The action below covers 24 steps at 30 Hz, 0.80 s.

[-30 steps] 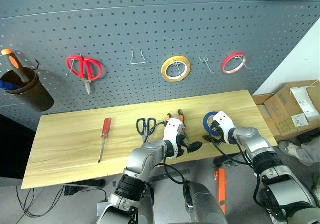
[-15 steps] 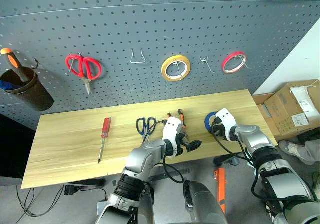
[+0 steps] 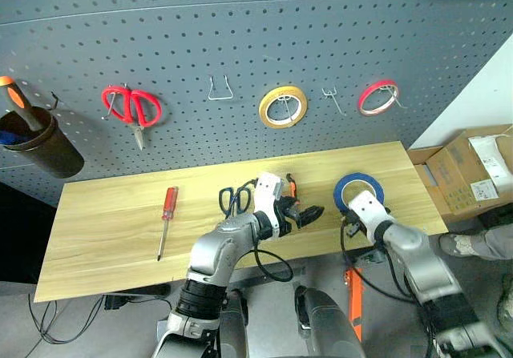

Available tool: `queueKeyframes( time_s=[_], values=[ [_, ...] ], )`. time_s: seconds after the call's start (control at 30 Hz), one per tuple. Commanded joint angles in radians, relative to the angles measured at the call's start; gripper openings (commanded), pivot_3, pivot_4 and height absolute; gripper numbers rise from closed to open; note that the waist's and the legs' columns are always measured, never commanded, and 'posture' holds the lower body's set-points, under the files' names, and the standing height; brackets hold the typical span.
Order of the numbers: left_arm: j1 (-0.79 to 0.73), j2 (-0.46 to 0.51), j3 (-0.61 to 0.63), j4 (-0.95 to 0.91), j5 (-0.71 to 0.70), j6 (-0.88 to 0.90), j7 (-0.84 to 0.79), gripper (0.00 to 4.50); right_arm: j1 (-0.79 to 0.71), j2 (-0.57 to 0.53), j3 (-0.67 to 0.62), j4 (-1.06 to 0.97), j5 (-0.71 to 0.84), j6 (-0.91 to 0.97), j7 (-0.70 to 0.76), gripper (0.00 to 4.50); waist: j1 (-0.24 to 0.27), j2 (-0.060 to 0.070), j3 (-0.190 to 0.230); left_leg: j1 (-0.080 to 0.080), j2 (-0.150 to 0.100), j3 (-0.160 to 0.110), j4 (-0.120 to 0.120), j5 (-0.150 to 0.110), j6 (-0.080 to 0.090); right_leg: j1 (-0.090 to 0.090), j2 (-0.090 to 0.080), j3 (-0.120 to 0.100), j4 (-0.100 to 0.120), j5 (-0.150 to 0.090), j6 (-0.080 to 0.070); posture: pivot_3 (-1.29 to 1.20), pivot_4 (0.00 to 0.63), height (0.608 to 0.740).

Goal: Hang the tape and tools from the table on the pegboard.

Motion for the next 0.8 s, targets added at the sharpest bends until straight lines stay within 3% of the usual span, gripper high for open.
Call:
queueKeyframes(
  time_s=[0.03, 0.2, 0.33, 0.57, 0.8],
  values=[
    [-0.002, 0.036, 0.135, -0.159, -0.206, 0.127, -0.029, 4.5, 0.098, 0.048, 0.005, -0.247, -0.109, -0.054, -0.156, 0.54, -0.004, 0.001, -0.016, 0.0, 0.001, -0.001, 0.0, 0.0, -0.001, 0.0, 0.0, -0.001, 0.0, 0.0, 0.0, 0.01, 0.137, 0.74],
    [-0.04, 0.086, 0.295, -0.172, -0.419, 0.226, -0.011, 4.5, 0.031, 0.078, 0.044, -0.207, -0.229, -0.186, -0.293, 0.54, -0.023, -0.002, -0.066, 0.003, -0.001, -0.001, 0.0, 0.001, -0.002, 0.003, 0.0, -0.001, 0.0, 0.001, -0.001, 0.01, 0.08, 0.74],
    [-0.09, 0.106, 0.307, -0.091, -0.403, 0.174, -0.003, 4.5, -0.104, 0.063, 0.039, -0.062, -0.251, -0.303, -0.354, 0.54, -0.027, -0.008, -0.092, 0.005, -0.002, -0.002, 0.008, 0.002, 0.0, 0.009, 0.001, -0.001, -0.003, 0.009, -0.002, 0.02, 0.056, 0.74],
    [-0.162, 0.074, 0.251, -0.015, -0.322, 0.044, 0.036, 4.5, -0.349, 0.077, -0.007, 0.301, -0.113, -0.461, -0.324, 0.54, -0.027, -0.016, -0.122, 0.009, -0.004, -0.006, 0.015, 0.006, 0.006, 0.022, 0.005, 0.004, -0.006, 0.011, -0.009, 0.04, 0.032, 0.74],
    [-0.113, 0.073, 0.252, -0.054, -0.333, 0.018, 0.069, 4.5, -0.389, 0.1, -0.056, 0.42, 0.049, -0.518, -0.212, 0.54, -0.025, -0.012, -0.134, 0.009, -0.003, -0.008, 0.012, 0.006, 0.006, 0.021, 0.007, 0.004, -0.005, 0.014, -0.003, 0.07, 0.038, 0.74]
  ],
)
